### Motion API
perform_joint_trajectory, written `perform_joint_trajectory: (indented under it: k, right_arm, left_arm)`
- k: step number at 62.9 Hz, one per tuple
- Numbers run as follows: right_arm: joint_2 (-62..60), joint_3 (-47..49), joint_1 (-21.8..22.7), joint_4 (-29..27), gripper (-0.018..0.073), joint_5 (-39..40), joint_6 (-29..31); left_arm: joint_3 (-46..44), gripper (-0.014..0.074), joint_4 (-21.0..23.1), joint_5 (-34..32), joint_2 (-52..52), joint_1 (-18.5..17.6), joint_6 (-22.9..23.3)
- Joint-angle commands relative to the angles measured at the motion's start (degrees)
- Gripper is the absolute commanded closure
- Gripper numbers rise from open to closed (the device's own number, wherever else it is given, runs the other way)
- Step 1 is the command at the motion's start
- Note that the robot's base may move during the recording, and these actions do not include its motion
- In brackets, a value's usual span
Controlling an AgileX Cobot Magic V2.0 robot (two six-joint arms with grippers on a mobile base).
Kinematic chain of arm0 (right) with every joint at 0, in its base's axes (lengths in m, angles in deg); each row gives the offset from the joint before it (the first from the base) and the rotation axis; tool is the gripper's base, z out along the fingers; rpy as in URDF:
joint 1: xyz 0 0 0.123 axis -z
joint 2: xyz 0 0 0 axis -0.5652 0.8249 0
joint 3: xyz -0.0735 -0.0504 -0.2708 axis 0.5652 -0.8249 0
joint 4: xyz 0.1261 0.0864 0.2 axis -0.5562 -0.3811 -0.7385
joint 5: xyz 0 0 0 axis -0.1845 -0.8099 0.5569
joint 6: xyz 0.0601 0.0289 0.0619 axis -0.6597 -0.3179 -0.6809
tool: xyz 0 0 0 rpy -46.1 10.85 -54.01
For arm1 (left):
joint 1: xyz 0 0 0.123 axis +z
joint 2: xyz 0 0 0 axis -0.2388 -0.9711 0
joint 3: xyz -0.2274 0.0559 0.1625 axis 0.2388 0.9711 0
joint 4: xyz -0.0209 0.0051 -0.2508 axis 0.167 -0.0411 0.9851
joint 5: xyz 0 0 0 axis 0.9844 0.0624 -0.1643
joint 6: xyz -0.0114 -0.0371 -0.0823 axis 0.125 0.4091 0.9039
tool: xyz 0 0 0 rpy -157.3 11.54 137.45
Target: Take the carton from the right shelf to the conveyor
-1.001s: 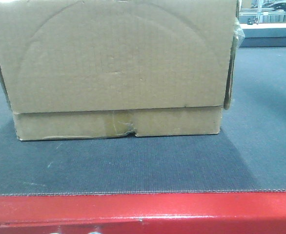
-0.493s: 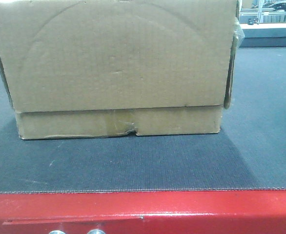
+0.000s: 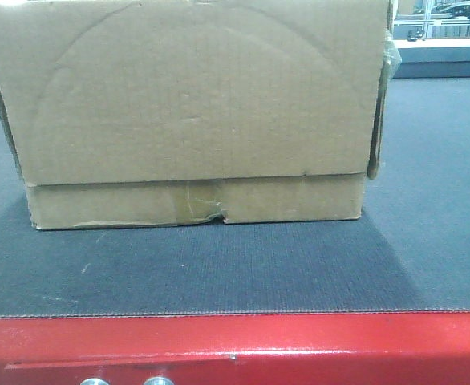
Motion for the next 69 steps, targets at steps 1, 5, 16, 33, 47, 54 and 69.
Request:
perform_joint_trajectory:
  k: [1, 5, 16, 33, 47, 54, 69]
  right_arm:
    - [-4.6, -0.2, 0.3, 0.9, 0.0634, 0.9, 0.4]
    - [-7.0, -0.2, 0.3, 0.9, 0.0634, 1.0, 0.4]
    - [-9.3, -0.2, 0.3, 0.9, 0.0634, 1.9, 0.4]
    - [-9.3, -0.2, 0.3, 0.9, 0.0634, 2.0, 0.4]
    - [-9.3, -0.2, 0.3, 0.9, 0.0634, 2.0, 0.4]
    - [-9.3, -0.2, 0.3, 0.9, 0.0634, 2.0, 0.4]
    - [-9.3, -0.2, 0.3, 0.9, 0.0634, 2.0, 0.4]
  left_arm:
    - [0.0, 0.0591, 0.1, -0.8, 0.7, 0.3, -0.4]
    - [0.0, 0.0592, 0.1, -0.5, 0.7, 0.3, -0.4]
    - [0.0, 0.0592, 0.1, -0.4, 0.7, 0.3, -0.4]
    - [0.0, 0.0592, 0.1, -0.4, 0.7, 0.3, -0.4]
    - [0.0, 0.0592, 0.1, -0.4, 0.7, 0.3, -0.4]
    - [0.0, 0.0592, 0.2, -0.4, 0.7, 0.3, -0.4]
    - [2.2, 0.0592, 12.3, -2.0, 3.3, 3.4, -15.6]
